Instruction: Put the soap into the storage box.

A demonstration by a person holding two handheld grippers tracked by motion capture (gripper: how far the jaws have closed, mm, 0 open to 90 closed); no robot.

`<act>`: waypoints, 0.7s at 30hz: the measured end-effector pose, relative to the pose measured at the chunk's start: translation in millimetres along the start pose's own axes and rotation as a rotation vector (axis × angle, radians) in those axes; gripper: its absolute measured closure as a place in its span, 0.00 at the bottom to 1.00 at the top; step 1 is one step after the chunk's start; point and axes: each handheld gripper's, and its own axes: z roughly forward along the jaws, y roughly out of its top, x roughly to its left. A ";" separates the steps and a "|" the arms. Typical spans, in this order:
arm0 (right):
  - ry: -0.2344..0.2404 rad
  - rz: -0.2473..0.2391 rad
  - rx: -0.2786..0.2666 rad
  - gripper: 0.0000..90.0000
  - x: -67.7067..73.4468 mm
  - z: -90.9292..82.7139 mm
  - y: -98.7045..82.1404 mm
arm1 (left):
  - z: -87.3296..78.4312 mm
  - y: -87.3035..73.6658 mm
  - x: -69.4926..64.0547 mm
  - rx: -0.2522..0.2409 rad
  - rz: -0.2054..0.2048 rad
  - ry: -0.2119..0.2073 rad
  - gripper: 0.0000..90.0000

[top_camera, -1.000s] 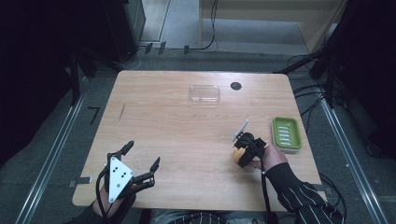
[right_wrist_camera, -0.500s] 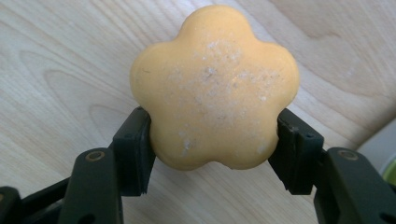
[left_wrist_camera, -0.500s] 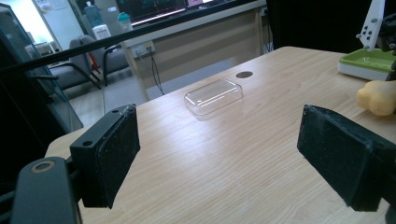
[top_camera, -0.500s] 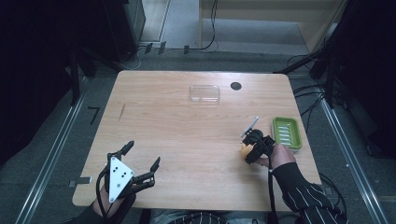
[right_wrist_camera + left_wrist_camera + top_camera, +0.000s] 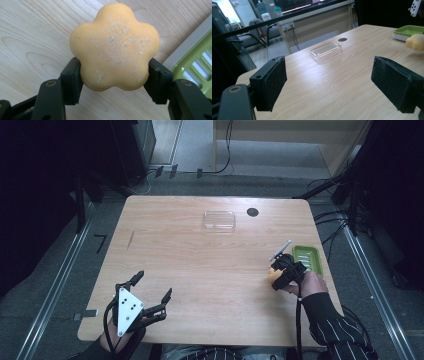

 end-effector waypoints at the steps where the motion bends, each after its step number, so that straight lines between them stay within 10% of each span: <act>1: -0.004 0.006 0.000 0.44 -0.9 -0.4 -0.4 | 0.0 0.0 0.0 0.000 -0.001 0.000 0.15; 21: -0.034 0.070 -0.024 0.44 -20.3 -7.7 -4.5 | 0.6 -0.1 0.4 0.000 0.001 -0.004 0.15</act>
